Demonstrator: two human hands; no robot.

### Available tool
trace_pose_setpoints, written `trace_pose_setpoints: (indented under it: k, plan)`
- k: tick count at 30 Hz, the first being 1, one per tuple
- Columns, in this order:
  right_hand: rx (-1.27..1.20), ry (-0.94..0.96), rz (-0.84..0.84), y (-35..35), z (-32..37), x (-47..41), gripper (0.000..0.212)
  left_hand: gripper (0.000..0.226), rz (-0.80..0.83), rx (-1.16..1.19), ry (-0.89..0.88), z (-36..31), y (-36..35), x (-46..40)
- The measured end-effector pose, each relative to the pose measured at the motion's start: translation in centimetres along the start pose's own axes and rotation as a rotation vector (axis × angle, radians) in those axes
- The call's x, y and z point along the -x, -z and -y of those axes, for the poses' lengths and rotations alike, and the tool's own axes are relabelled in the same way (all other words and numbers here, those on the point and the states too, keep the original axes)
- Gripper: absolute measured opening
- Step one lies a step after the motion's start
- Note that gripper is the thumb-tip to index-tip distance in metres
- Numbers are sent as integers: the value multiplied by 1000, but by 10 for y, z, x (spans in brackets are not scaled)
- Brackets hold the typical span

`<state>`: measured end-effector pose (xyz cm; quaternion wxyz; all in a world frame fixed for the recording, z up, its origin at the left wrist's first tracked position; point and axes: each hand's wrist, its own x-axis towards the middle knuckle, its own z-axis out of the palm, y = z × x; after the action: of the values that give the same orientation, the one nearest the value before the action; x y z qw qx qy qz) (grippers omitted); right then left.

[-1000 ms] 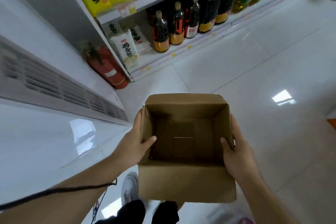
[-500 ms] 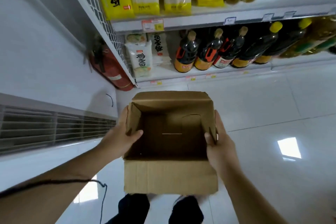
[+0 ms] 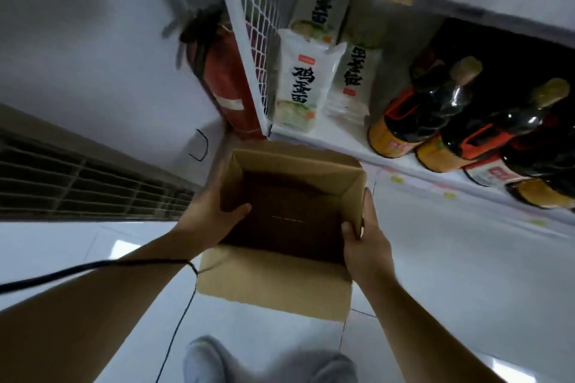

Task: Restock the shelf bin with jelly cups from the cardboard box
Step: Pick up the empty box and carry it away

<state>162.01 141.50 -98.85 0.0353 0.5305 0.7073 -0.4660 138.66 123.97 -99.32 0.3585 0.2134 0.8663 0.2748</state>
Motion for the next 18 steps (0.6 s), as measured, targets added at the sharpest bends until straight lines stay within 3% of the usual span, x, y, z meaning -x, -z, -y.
trace_pose_setpoints:
  k: [4,9,13,18]
  plan:
    - [-21,42,63,-58,-20,-40,84,94,-55,39,-43,45,-16,-53]
    - [-76,77,111,-104,-31,-73,87,112,-103,14,-48,81,-19,-106]
    - [-154,115,135,-121,-31,-79,91,113,-182,-75,-23,90,-21,-109]
    - [-203,143,192,-129,-21,-72,87,119,-161,-69,-36,108,-8,-103]
